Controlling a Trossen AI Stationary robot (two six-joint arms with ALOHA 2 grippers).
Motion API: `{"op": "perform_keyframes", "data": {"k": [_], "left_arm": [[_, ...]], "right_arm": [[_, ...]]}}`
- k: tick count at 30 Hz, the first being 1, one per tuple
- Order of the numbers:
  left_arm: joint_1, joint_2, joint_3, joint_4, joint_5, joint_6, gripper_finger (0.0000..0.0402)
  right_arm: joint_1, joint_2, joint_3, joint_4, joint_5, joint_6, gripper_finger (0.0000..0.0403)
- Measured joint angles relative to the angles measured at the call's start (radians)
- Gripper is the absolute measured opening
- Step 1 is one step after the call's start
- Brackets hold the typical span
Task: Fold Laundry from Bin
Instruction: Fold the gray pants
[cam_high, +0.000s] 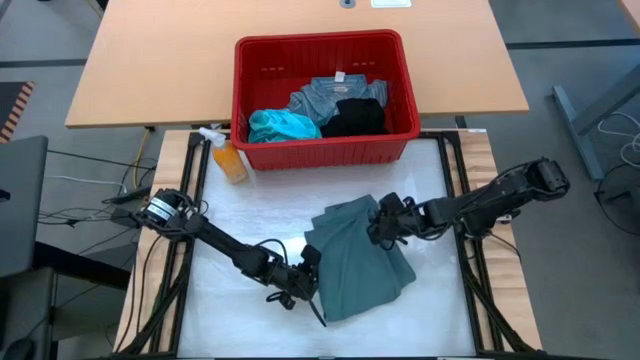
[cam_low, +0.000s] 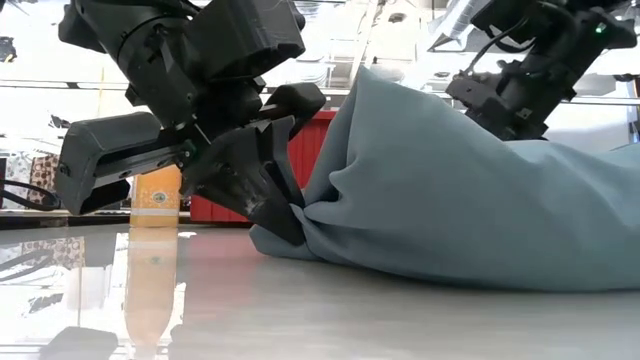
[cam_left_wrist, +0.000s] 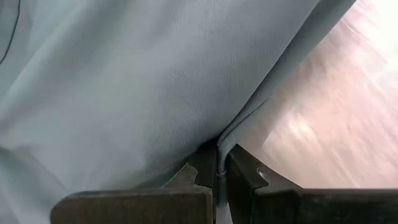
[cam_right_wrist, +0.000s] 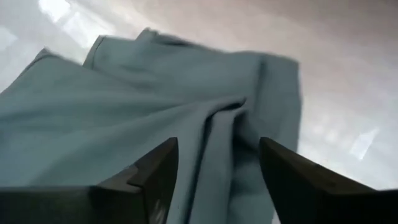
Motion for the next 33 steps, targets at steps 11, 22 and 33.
{"op": "perform_keyframes", "data": {"k": [11,22,33], "left_arm": [[0.002,0.000,-0.002,0.000,0.008,0.022,0.0000],[0.010,0.000,-0.002,-0.001,0.038,0.023,0.0000],[0.003,0.000,-0.002,0.000,0.027,-0.030,0.0000]], "right_arm": [[0.035,0.000,-0.026,0.027,-0.030,0.122,0.0265],[0.036,0.000,-0.079,0.242,-0.002,0.060,0.0265],[0.040,0.000,-0.080,0.178,0.049,0.057,0.0265]]}}
